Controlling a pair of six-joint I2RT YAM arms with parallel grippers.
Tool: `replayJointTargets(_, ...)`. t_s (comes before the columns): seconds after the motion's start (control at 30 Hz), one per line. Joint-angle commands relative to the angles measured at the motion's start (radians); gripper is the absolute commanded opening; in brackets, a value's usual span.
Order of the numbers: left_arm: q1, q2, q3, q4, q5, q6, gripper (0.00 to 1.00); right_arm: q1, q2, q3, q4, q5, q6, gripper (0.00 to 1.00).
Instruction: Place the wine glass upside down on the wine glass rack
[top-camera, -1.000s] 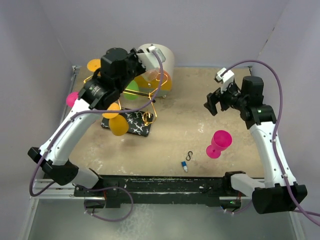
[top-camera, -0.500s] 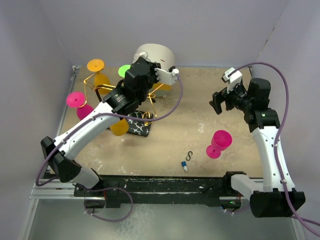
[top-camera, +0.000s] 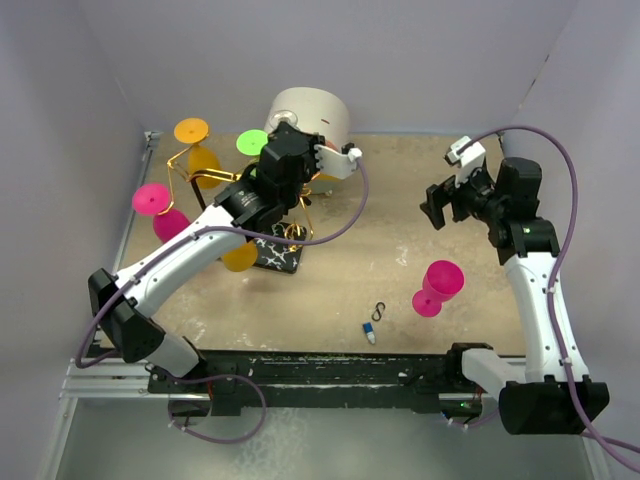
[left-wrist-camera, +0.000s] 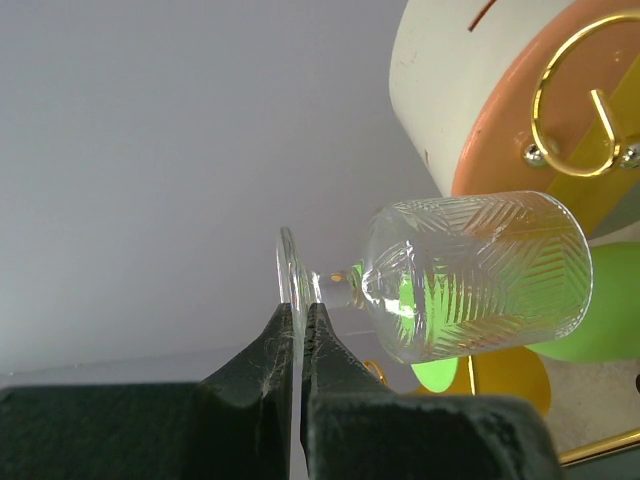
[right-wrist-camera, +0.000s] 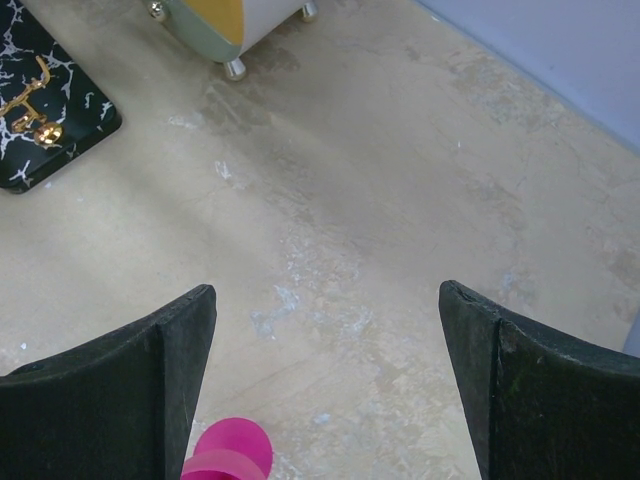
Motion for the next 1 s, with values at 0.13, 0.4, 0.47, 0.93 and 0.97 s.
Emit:
replayJointTargets(0.13, -0.017, 0.024, 0.029, -0.061, 0.004, -0.010, 0.00, -0.015, 0.000, -0.005, 0.041, -0.035, 0.012, 0.94)
replayJointTargets(0.4, -0.021, 0.026, 0.051, -0.204, 0.116, -0.066, 0.00, -0.022, -0.009, -0.024, 0.048, -0.051, 0.015, 0.94)
replayJointTargets(0.47, -0.023, 0.023, 0.053, -0.218, 0.136, -0.068, 0.00, -0.023, -0.006, -0.023, 0.047, -0.054, 0.018, 0.94)
replayJointTargets(0.93, -0.034, 0.023, 0.058, -0.247, 0.262, -0.044, 0.00, -0.030, -0.001, -0.027, 0.045, -0.067, 0.017, 0.94)
replayJointTargets(0.97, -0.034, 0.021, 0.056, -0.243, 0.274, -0.039, 0.00, -0.030, 0.000, -0.028, 0.046, -0.067, 0.018, 0.94)
